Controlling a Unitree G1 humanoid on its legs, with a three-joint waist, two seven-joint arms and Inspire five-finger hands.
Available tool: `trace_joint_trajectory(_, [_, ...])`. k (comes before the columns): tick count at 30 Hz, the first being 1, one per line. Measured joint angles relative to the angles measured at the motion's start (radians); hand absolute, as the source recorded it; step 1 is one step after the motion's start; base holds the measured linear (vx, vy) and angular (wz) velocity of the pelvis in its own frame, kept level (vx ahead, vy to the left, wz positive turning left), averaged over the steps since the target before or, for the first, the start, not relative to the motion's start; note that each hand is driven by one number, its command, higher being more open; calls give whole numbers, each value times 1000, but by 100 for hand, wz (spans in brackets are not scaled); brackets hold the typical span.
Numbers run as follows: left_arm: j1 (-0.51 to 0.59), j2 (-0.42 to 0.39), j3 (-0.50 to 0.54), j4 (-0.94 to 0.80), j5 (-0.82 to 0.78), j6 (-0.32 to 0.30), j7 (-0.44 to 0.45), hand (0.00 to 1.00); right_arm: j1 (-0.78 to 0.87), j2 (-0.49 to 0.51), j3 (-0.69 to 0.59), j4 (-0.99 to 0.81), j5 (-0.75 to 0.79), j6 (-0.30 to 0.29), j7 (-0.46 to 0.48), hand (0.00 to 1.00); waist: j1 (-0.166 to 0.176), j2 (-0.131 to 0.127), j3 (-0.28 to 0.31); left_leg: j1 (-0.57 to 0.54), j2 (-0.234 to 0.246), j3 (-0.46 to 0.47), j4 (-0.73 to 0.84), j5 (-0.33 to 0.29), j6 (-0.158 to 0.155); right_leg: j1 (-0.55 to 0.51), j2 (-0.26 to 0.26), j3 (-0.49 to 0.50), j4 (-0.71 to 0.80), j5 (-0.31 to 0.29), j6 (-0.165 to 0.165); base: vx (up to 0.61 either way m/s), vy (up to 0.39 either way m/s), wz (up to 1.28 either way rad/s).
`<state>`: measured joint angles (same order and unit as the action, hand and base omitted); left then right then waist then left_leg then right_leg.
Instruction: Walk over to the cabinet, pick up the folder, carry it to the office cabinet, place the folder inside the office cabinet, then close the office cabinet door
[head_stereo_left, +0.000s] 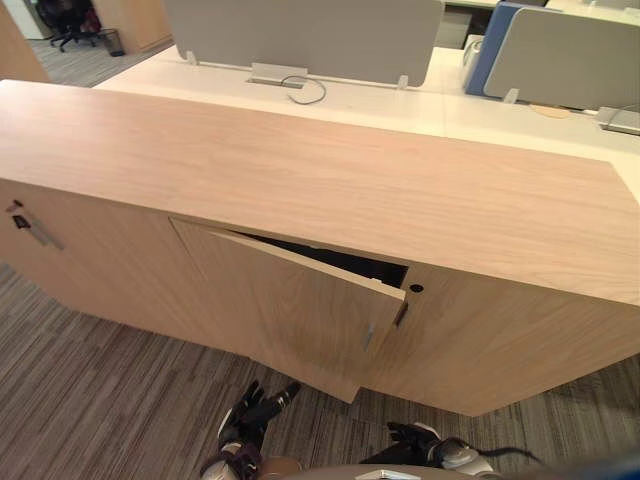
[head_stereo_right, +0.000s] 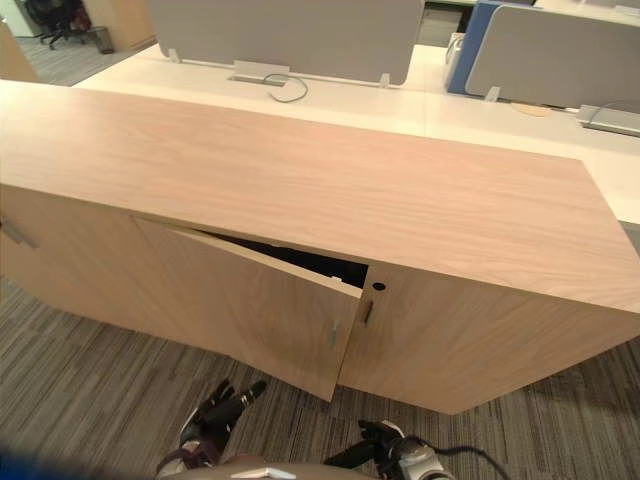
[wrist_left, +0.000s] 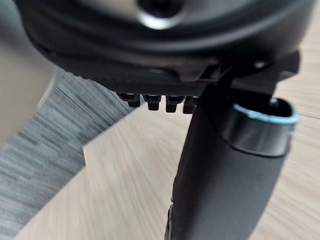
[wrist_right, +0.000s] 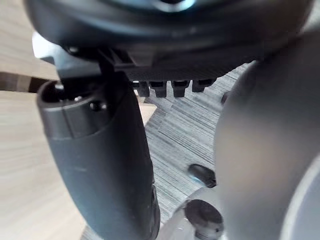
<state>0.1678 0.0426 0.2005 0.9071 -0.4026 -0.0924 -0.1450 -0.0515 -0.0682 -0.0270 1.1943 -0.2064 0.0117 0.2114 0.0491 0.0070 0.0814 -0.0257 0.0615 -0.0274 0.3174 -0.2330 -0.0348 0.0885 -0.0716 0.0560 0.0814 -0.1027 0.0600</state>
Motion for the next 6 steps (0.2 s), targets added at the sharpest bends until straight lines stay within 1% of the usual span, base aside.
trace_joint_trajectory(1, [0, -3, 26, 40, 67, -2, 24, 100, 17, -1, -41, -3, 15, -5, -13, 100, -2, 7, -14, 29, -1, 27, -37, 7, 12, 1, -2, 18, -5, 4, 6, 41, 51, -68])
trace_joint_trajectory(2, [4, -8, 48, 75, 134, -3, 56, 100, 31, -6, -57, -5, 14, -15, -28, 100, -2, 11, -25, 55, -4, 53, -76, 20, 16, -1, -4, 36, -9, 6, 10, 40, 36, -58])
trace_joint_trajectory(3, [6, -8, 64, 91, 153, -2, 71, 100, 34, -7, -70, -4, 15, -16, -33, 100, -4, 13, -31, 62, -5, 58, -94, 29, 16, -3, -5, 37, -13, 8, 12, 29, 0, -37])
trace_joint_trajectory(5, [-5, -11, 96, 130, 182, -6, 115, 100, 40, -11, -117, -3, 15, -15, -57, 100, -14, 12, -34, 86, -5, 66, -165, 68, 13, -6, -5, 35, -35, 17, 17, -1, -46, -11])
trace_joint_trajectory(6, [-6, -11, 101, 132, 182, -6, 116, 100, 41, -12, -120, -2, 15, -16, -58, 100, -16, 12, -35, 88, -4, 66, -171, 72, 12, -6, -4, 35, -36, 19, 16, -10, -33, -2])
